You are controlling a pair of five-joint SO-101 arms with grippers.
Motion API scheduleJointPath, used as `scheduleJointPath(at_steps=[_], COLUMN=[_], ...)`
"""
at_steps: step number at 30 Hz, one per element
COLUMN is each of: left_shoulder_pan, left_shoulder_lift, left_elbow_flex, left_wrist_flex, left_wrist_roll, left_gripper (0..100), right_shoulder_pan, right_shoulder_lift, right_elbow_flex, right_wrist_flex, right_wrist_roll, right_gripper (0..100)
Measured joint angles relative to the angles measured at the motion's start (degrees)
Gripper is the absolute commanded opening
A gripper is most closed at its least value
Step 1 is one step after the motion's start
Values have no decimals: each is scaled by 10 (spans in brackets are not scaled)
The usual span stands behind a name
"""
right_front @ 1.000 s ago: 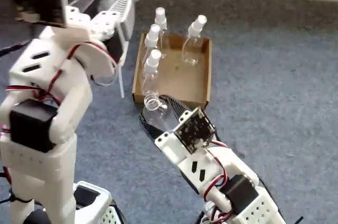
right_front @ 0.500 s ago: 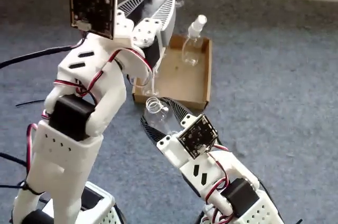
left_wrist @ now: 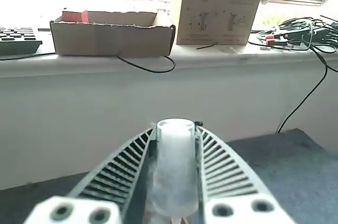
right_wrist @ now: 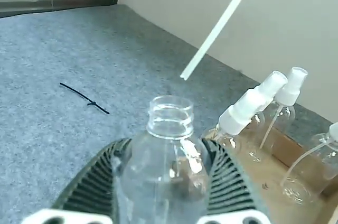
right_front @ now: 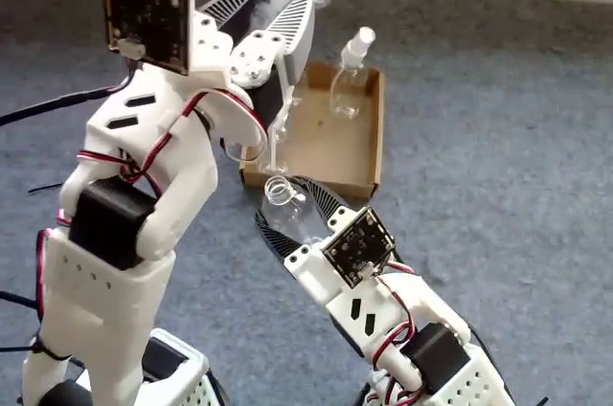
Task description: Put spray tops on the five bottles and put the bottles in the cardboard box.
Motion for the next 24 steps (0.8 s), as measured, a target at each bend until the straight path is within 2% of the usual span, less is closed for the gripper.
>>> scheduleJointPath(at_steps=[6, 16, 21, 24], left_shoulder_pan=[3, 4, 44, 61], left_shoulder_lift=[-1, 0, 0, -17], left_elbow_flex=[-13, 48, 52, 66], left_wrist_flex=[25, 25, 41, 69], left_wrist_roll=[0, 0, 0, 0], left_gripper=[4, 4, 4, 4], right_shoulder_pan=[0, 0, 1, 30], right_shoulder_lift=[0, 0, 0, 0], right_elbow_flex=[0, 0, 0, 0], right_wrist_flex=[0, 0, 0, -4], right_wrist_roll=[0, 0, -5, -48], right_gripper=[3, 3, 3, 3])
